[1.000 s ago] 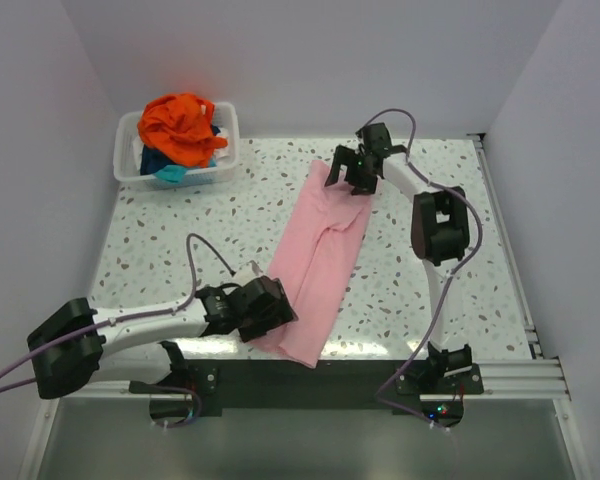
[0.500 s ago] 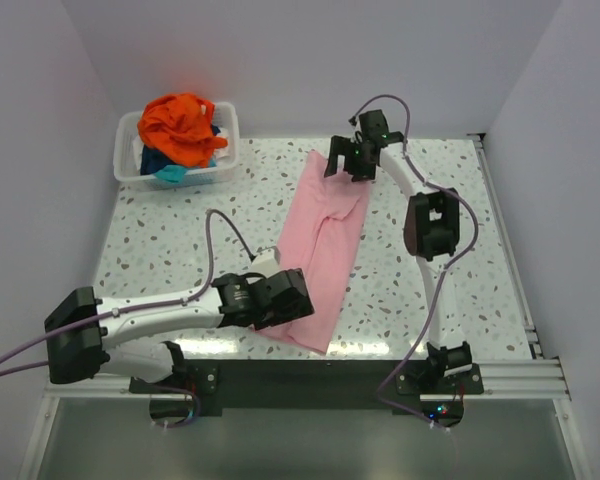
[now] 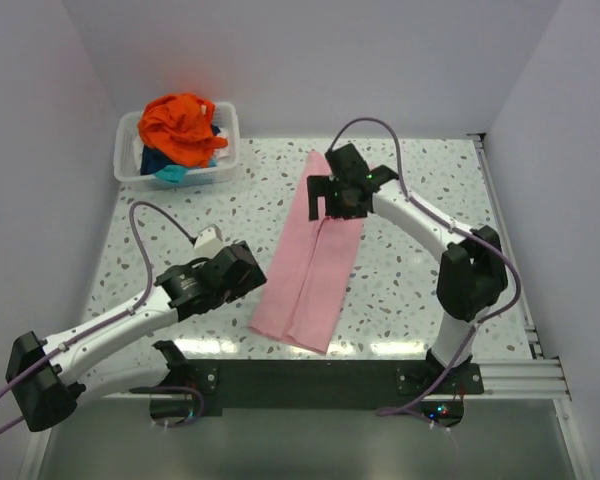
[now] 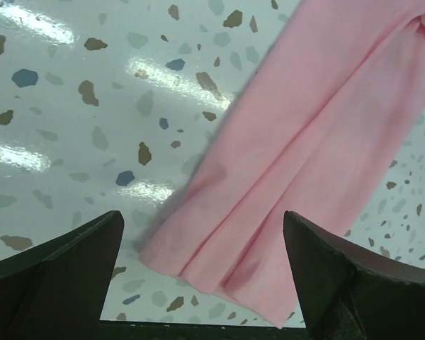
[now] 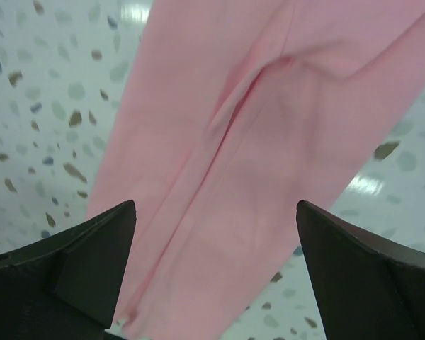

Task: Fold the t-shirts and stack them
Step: Fold the tshirt

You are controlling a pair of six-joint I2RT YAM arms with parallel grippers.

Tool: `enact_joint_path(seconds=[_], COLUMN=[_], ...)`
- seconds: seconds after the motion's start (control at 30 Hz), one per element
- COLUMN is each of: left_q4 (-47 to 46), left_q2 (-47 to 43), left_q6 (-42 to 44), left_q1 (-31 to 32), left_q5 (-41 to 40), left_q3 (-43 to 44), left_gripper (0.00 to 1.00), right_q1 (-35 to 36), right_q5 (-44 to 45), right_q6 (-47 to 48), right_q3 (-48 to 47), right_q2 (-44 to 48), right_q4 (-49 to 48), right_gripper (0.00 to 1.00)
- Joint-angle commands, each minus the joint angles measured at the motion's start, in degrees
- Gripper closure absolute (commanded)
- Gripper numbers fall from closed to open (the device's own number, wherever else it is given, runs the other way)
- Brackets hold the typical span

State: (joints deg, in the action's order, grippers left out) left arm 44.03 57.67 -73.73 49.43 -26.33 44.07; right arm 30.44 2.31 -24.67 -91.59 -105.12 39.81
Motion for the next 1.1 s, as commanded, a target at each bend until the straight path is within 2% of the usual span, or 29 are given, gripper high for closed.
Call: enact_joint_path(seconds=[0.0, 0.17, 0.4, 0.63, 0.7, 0.83, 0.93, 1.07], left_q4=[0.01, -2.54, -5.44, -9.93, -10.89, -17.82, -24.5, -29.87], left_q2=[-2.56, -3.53, -3.09, -1.86, -1.42, -0.28, 1.47, 4.73], left_q6=[4.47, 5.53, 6.84, 11.33, 12.03, 14.32, 15.02, 14.67], left_q1=[-2.14, -3.99, -4.25, -4.25, -4.17, -3.99, -2.68, 2.68], left_q5=[0.31, 4.96, 8.66, 17.08, 18.58, 28.05, 33.51, 34.59], left_q3=[-3.02, -7.95, -10.06, -11.64, -12.43, -15.85, -18.67, -17.98], left_gripper=[0.0, 0.0, 0.0, 0.0, 0.0, 0.0, 0.0, 0.0], right_q1=[4.88, 11.56, 12.1, 10.17, 7.72, 1.84, 1.64, 1.56], right_q5=[2.88, -4.05, -6.88, -3.54, -3.45, -5.55, -6.61, -13.1], right_q6=[-7.32, -9.43, -12.16, -10.67, -9.79, -6.55, -4.26, -2.58], right_q3=[11.31, 19.86, 33.47, 38.59, 40.43, 42.54, 42.46, 40.88], right_q2=[4.11, 6.33, 8.88, 11.25, 13.44, 17.22, 20.39, 23.9], right_q4=[-4.03, -9.31, -14.58, -12.48, -12.3, -11.95, -11.08, -10.28], right_gripper=[0.01, 0.01, 0.01, 0.01, 0.01, 0.01, 0.01, 0.01])
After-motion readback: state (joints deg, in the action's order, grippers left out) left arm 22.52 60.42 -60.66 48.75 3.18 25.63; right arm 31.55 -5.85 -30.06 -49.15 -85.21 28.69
